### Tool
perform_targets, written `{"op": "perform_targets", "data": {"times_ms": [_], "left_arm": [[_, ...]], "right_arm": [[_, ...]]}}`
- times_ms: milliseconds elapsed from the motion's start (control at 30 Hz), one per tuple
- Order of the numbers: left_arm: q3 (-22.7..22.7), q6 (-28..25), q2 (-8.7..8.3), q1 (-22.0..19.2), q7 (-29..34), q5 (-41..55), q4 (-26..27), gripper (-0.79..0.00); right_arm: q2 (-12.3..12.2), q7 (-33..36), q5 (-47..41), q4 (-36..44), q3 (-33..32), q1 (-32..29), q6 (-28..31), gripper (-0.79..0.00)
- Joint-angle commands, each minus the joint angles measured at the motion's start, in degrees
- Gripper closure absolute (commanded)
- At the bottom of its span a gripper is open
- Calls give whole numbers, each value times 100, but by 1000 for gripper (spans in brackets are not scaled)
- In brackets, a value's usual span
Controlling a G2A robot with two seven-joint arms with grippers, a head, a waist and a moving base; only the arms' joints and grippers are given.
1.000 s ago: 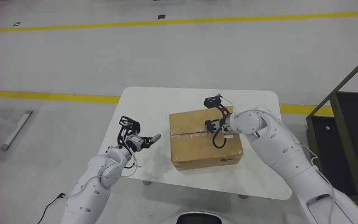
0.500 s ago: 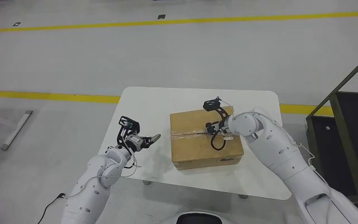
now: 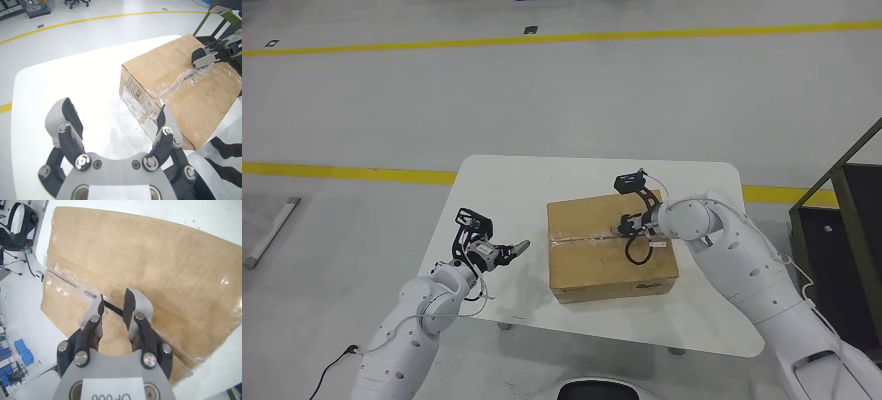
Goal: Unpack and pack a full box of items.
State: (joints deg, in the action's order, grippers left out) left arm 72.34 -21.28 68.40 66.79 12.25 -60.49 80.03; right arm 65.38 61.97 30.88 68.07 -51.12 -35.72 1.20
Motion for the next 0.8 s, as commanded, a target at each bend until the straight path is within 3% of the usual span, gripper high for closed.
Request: {"op": "perform_targets", "data": {"times_ms": [0, 100, 200, 233, 467, 533, 567, 633, 700, 767], "left_arm": [[-3, -10, 0, -2, -1, 1, -6, -785], [-5, -25, -1, -2, 2, 3, -9, -785], [-9, -25, 0, -2, 0, 8, -9, -785], [-13, -28, 1, -1, -10, 14, -5, -785], [-18, -8, 2, 3, -18, 12, 4, -785], [-5, 0, -1, 17, -31, 11, 28, -785], [6, 9, -2, 25, -32, 18, 41, -785], [28, 28, -6, 39, -34, 26, 72, -785], [50, 35, -10, 57, -39, 26, 103, -785], [73, 47, -14, 72, -43, 36, 120, -785]], "right_arm": [[-31, 27, 44, 26, -88, -37, -39, -283], [-82, 16, 18, 81, -280, -101, -85, -302], [-133, -20, -71, 151, -494, -177, -89, -382], [-148, -36, -119, 181, -561, -206, -72, -566], [-213, -96, -260, 301, -838, -335, -32, -662], [-238, -211, -404, 348, -1001, -384, -19, -613], [-252, -305, -531, 393, -1115, -423, 0, -453], [-278, -499, -852, 526, -1332, -545, 177, -302], [-293, -772, -1298, 642, -1536, -713, 593, 0], [-284, -947, -1795, 677, -1617, -874, 1081, 0]]}}
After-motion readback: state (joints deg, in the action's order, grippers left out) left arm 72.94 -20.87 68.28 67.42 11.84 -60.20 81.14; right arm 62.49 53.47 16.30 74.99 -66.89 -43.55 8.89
